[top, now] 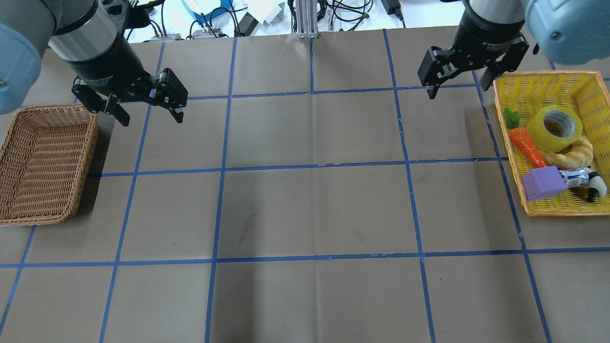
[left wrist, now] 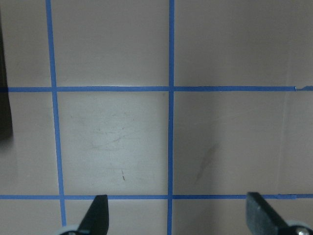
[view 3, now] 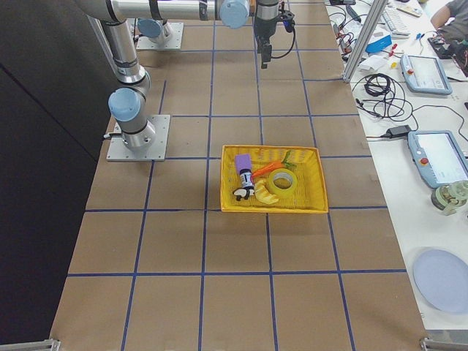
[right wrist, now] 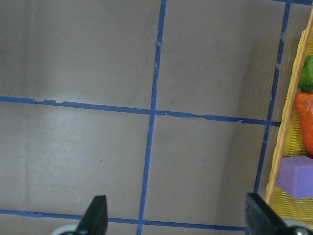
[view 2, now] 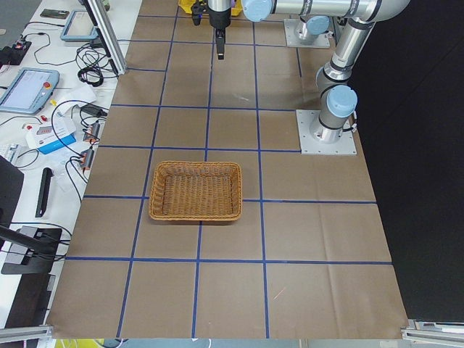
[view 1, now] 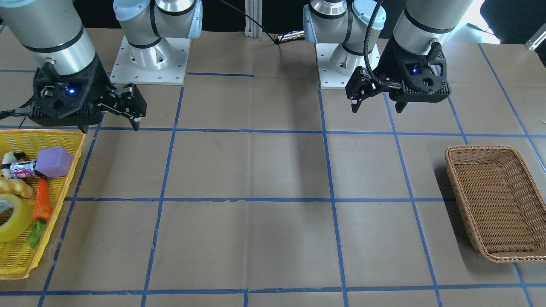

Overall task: Transfer tape with both arms
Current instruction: 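Reach the right gripper down to the yellow tape roll in the yellow basket, then close the right gripper on the yellow tape roll's rim, then carry the tape roll to the table center and release it, then reach the left gripper to the tape roll while the right arm withdraws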

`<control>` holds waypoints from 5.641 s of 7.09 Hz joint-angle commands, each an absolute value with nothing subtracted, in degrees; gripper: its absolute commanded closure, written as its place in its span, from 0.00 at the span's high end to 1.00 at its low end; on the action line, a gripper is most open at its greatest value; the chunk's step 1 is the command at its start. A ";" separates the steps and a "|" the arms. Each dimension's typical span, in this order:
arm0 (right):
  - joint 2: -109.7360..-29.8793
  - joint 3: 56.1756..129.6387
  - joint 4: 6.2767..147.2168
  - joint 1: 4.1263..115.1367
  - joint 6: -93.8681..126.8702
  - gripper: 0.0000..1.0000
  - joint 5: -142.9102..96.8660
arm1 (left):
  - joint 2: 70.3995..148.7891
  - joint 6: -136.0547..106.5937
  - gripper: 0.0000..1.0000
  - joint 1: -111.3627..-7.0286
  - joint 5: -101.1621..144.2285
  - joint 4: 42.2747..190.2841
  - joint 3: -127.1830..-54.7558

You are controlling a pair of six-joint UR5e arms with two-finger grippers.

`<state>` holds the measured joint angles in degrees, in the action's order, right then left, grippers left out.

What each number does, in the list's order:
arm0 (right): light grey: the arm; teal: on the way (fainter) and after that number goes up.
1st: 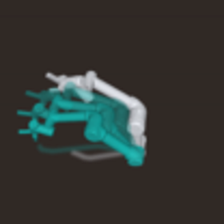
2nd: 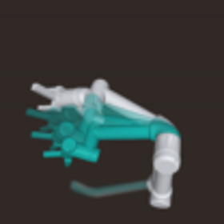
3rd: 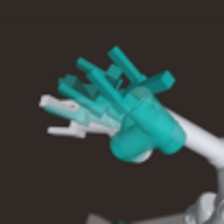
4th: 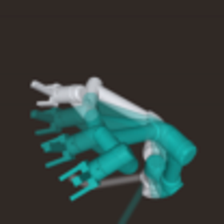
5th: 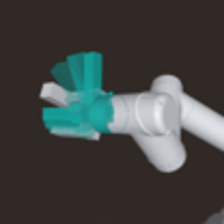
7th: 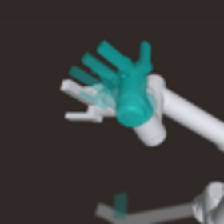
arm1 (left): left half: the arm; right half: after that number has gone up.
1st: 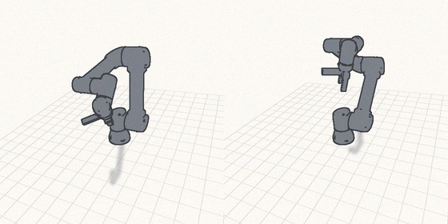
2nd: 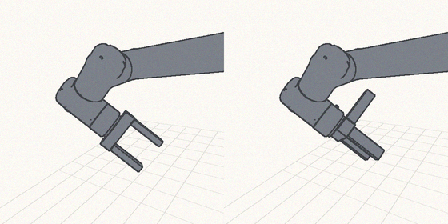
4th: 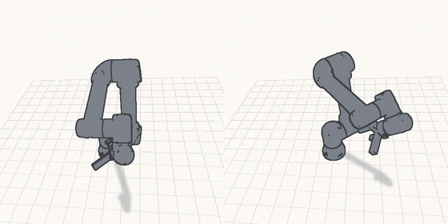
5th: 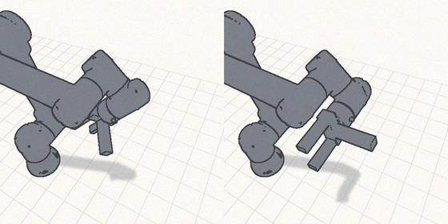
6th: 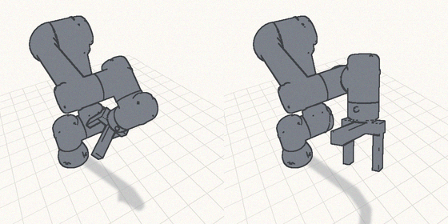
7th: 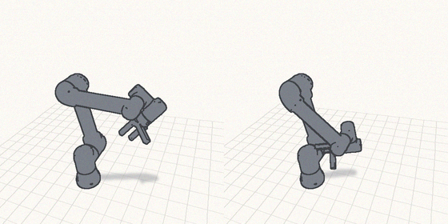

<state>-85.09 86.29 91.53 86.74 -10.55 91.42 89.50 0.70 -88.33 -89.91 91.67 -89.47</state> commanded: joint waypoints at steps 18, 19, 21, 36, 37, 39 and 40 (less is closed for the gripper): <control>-65.90 94.48 115.67 57.21 -57.66 0.00 93.08 | 89.56 0.70 1.00 -88.33 -89.91 91.67 -89.56; -67.22 94.40 114.01 58.78 -55.13 0.00 93.16 | 89.56 0.70 1.00 -88.33 -89.91 91.67 -89.47; -74.32 94.31 106.39 72.17 -36.58 0.00 92.38 | 89.56 0.79 1.00 -88.33 -89.91 91.67 -89.47; -83.91 86.92 95.03 91.52 4.14 1.00 86.48 | 100.77 -23.16 1.00 -103.14 -86.66 60.53 -105.89; -84.63 87.88 94.66 90.89 2.65 1.00 86.48 | 106.81 -26.77 1.00 -107.27 -87.10 54.99 -106.26; -85.86 89.21 94.66 90.79 2.02 1.00 86.57 | 115.81 -29.79 0.95 -111.87 -88.50 41.36 -106.26; -85.87 89.56 94.66 90.70 1.93 1.00 86.57 | 117.32 -29.01 0.73 -112.06 -88.59 41.66 -106.35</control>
